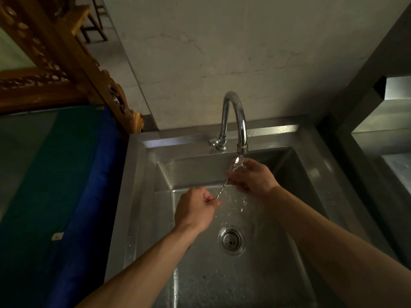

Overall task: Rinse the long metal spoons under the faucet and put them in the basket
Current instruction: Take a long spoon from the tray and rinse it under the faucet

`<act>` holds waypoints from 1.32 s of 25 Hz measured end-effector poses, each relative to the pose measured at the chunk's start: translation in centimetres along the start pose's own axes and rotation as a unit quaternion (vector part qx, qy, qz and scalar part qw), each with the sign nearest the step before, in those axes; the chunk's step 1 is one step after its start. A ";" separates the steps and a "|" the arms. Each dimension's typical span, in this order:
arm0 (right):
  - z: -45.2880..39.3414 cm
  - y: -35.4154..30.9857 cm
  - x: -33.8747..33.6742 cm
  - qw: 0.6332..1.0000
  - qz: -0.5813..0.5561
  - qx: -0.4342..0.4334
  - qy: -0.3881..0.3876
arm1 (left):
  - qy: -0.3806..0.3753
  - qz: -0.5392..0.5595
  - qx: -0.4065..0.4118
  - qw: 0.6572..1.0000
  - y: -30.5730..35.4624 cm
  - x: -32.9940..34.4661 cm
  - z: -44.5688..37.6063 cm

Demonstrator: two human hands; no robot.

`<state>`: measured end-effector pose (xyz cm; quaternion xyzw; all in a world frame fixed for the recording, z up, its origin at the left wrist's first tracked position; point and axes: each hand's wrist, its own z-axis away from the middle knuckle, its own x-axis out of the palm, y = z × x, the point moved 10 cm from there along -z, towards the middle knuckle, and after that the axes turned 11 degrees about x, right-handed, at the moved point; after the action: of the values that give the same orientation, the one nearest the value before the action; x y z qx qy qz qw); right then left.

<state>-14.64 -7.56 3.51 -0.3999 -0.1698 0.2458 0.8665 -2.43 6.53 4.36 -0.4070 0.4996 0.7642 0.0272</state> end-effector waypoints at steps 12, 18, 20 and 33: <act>0.0 -2.2 -1.5 0.997 -0.067 -0.012 0.030 | 0.011 0.015 0.050 0.999 5.3 0.6 -3.3; 0.0 -2.7 -2.3 0.994 -0.067 -0.051 0.065 | 0.010 -0.003 0.083 0.996 4.1 0.3 -2.7; 0.2 -2.2 -1.0 0.997 -0.044 -0.052 0.031 | 0.022 -0.003 0.079 0.997 4.4 0.2 -3.1; 0.1 -3.1 -2.6 0.996 -0.034 -0.066 0.049 | 0.006 0.020 0.086 0.996 7.2 1.5 -4.6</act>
<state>-15.97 -10.66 5.72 -0.4614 -0.1564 0.1845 0.8536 -3.94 -1.17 7.91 -0.3972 0.5718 0.7165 0.0439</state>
